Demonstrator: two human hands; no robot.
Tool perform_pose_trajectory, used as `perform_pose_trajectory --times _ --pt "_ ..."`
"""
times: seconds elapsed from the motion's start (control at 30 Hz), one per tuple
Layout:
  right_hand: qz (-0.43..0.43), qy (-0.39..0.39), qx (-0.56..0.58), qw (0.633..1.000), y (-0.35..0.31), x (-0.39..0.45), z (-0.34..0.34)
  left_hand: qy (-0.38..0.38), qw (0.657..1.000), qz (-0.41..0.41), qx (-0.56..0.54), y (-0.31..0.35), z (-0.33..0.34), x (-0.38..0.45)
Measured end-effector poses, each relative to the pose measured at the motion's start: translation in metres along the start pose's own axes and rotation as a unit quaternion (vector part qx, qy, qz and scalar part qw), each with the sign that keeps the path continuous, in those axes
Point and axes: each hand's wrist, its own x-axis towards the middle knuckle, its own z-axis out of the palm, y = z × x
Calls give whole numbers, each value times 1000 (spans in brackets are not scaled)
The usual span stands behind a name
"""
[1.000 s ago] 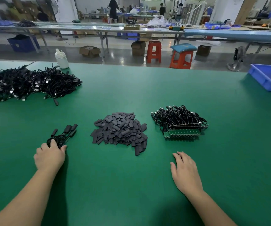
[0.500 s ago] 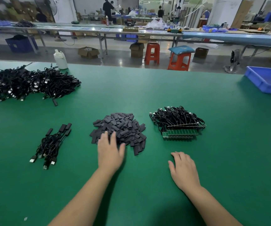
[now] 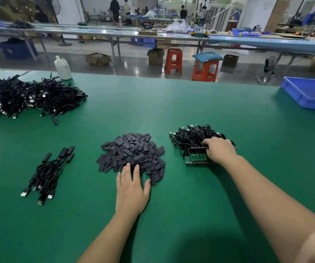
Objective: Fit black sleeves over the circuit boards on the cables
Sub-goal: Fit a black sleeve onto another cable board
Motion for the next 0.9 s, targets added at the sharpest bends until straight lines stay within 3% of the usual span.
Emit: perform_pose_trajectory --times 0.27,0.4,0.53,0.67,0.9 --pt "-30 -14 201 979 23 28 -32 3 1000 4 -6 0 2 0" --pt "11 131 296 946 25 33 -70 0 1000 0 -5 0 1 0" --pt "26 294 320 900 16 24 -109 -3 1000 -1 -7 0 1 0" --pt "21 385 323 864 10 9 -146 -9 1000 -6 -10 0 1 0" --pt "-40 277 255 925 11 -34 -198 -11 1000 -8 -18 1 -2 -1"
